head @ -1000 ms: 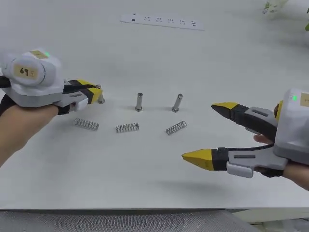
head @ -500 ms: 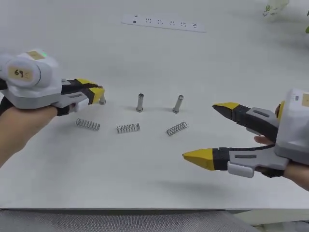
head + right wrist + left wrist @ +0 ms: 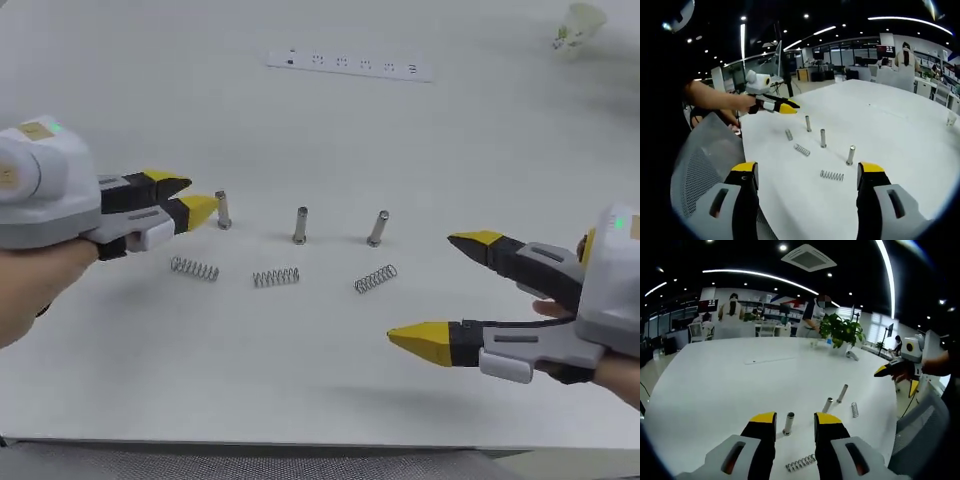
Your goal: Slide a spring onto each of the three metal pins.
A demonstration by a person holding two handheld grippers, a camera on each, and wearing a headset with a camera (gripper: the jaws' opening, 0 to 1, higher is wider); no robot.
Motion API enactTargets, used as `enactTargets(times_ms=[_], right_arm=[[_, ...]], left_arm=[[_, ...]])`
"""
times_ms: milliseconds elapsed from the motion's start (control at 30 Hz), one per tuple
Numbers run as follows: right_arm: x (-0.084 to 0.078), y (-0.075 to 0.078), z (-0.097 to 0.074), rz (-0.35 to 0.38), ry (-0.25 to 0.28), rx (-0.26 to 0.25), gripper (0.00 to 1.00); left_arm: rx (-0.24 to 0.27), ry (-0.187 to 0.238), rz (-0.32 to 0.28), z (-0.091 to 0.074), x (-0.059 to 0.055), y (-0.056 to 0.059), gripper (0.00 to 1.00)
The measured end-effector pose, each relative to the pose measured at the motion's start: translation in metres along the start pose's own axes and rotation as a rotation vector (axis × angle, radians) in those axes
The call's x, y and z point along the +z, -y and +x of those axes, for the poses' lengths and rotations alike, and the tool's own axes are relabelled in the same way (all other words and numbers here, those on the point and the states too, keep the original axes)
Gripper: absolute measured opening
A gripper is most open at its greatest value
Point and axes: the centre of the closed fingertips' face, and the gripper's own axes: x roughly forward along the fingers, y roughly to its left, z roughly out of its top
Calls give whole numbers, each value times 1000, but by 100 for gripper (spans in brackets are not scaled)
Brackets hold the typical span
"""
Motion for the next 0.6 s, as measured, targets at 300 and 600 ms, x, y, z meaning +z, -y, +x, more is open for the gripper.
enactTargets(times_ms=[300, 600], right_arm=[[8, 10, 0, 116, 75, -9, 81], [-1, 11, 7, 47, 15, 4, 79]], left_arm=[[-43, -3, -5, -18, 0, 9, 43], [-82, 31, 19, -34, 4, 23, 69]])
